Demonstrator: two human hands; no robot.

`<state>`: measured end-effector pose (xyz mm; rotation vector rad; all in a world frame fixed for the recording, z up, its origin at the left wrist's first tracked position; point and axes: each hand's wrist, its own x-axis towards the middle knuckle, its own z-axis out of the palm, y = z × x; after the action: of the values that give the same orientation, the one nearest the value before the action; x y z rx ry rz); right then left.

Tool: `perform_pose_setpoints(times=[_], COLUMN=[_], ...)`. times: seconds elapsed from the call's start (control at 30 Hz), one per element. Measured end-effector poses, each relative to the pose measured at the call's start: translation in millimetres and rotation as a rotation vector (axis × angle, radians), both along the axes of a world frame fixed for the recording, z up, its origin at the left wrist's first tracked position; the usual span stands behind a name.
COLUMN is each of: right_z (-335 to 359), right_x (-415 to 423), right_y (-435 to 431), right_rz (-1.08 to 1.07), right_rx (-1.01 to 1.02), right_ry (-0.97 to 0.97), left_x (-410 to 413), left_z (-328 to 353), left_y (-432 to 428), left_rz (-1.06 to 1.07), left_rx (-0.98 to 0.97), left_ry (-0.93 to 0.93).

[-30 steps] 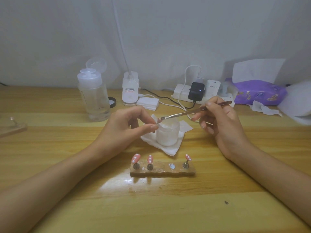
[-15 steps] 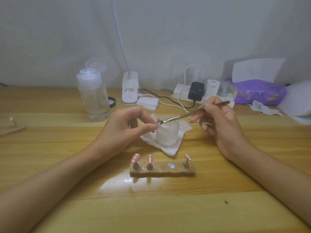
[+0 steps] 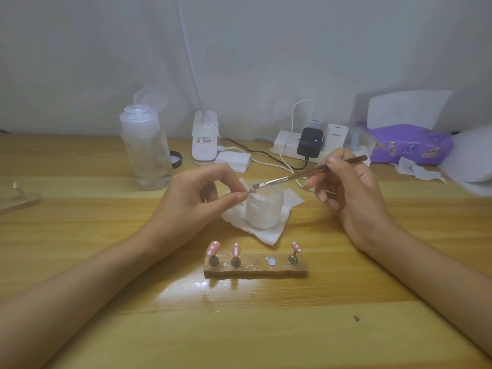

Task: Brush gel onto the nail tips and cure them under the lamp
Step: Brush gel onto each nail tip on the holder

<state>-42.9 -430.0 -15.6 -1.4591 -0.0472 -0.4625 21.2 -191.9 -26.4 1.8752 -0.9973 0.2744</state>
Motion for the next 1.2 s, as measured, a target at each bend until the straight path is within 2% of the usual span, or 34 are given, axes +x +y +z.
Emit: perform_pose_setpoints(times=[0.13, 0.33, 0.47, 0.6, 0.77, 0.9, 1.07, 1.2], right_z=[-2.0, -1.8, -1.7, -1.2, -1.8, -1.7, -1.8, -2.3], right_x=[1.8, 1.1, 2.4, 1.0, 2.3, 1.2, 2.4, 2.0], right_y=[0.1, 0.2, -0.8, -0.8, -1.9, -1.2, -2.2, -1.4], right_rz=[-0.026, 0.029, -0.024, 0.036, -0.021, 0.041, -0.031, 0.028], right_rx=[-0.012, -0.025, -0.007, -0.017, -0.002, -0.016, 0.009, -0.011], right_ry=[0.051, 0.007, 0.048, 0.01, 0.052, 0.007, 0.052, 0.018], left_x=[2.0, 1.0, 1.5, 1.0, 0.5, 0.9, 1.5, 2.4], left_z=[-1.6, -2.2, -2.2, -1.7, -1.4, -1.7, -2.7, -3.8], left_y=[1.0, 1.2, 0.2, 1.1, 0.8, 0.9, 0.3, 0.0], left_rz=[-0.002, 0.009, 0.016, 0.014, 0.009, 0.01, 0.019, 0.016], left_rx=[-0.011, -0.017, -0.004, -0.009, -0.008, -0.016, -0.007, -0.013], left_ry=[0.014, -0.045, -0.052, -0.04, -0.034, -0.02, -0.007, 0.012])
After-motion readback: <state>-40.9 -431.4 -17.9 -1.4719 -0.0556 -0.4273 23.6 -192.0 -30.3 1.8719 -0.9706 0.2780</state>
